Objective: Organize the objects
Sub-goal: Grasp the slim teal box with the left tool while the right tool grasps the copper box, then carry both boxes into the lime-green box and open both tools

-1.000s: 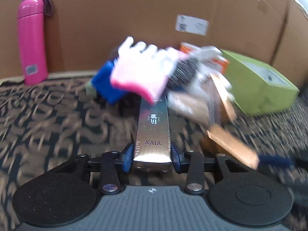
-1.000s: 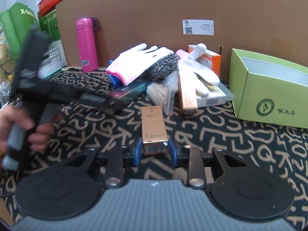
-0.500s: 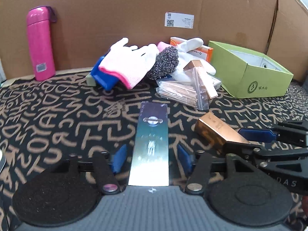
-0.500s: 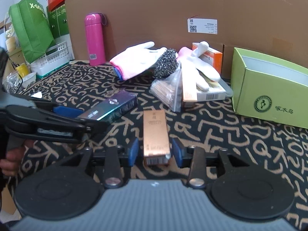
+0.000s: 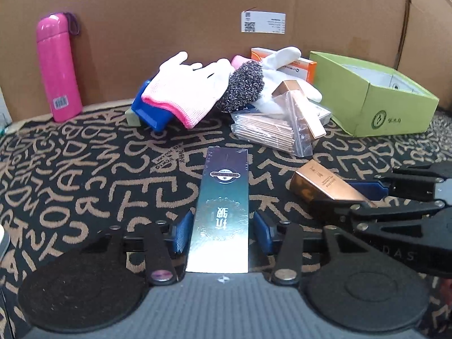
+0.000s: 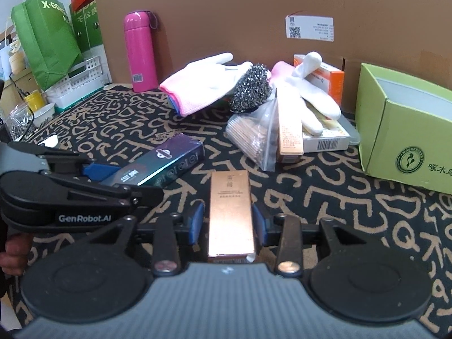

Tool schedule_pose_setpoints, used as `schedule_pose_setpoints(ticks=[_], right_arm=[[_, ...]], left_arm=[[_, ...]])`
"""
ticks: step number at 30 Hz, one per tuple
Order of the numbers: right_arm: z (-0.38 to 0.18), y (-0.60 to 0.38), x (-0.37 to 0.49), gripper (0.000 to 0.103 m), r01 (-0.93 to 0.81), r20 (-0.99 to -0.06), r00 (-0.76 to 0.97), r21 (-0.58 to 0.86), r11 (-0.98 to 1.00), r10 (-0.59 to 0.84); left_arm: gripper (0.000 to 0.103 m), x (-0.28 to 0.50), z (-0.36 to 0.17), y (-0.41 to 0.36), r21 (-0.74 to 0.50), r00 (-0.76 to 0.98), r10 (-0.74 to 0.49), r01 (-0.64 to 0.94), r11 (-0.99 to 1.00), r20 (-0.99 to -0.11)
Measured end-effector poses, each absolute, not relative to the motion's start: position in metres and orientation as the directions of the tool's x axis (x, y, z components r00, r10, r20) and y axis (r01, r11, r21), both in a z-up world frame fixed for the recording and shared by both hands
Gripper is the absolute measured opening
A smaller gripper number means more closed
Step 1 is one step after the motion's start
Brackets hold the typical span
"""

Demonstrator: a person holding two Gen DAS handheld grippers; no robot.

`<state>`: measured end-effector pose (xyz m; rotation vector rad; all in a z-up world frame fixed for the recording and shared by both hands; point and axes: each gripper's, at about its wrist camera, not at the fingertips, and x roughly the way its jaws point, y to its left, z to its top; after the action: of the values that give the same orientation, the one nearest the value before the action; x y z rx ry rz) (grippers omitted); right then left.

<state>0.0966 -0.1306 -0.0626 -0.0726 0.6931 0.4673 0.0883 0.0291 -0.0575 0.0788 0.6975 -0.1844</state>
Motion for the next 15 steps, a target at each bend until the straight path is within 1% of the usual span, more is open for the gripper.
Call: schedule_pose_setpoints(ticks=[1, 4, 8, 15], right_arm=[[-0.063, -0.132, 0.096, 0.031, -0.44, -0.626, 0.671, 0.095, 0.893, 0.398], [-0.062, -0.139, 0.091, 0.031, -0.439, -0.614, 0.674, 0.115, 0.891, 0.411], [-0.054, -0.155, 0.082, 0.031, -0.428, -0.58, 0.696, 0.137, 0.893, 0.423], [-0.018, -0.208, 0.075, 0.031, -0.372, -0.495, 0.777, 0.137, 0.918, 0.389]], left_arm=[[0.041, 0.088, -0.057, 0.028, 0.014, 0.751, -0.141, 0.196, 0.98, -0.645], [0.041, 0.089, -0.053, 0.025, 0.004, 0.738, -0.145, 0.197, 0.98, -0.659], [0.041, 0.087, -0.044, 0.015, -0.038, 0.727, -0.189, 0.219, 0.975, -0.66], [0.041, 0.092, -0.003, -0.029, -0.071, 0.749, -0.309, 0.332, 0.941, -0.587]])
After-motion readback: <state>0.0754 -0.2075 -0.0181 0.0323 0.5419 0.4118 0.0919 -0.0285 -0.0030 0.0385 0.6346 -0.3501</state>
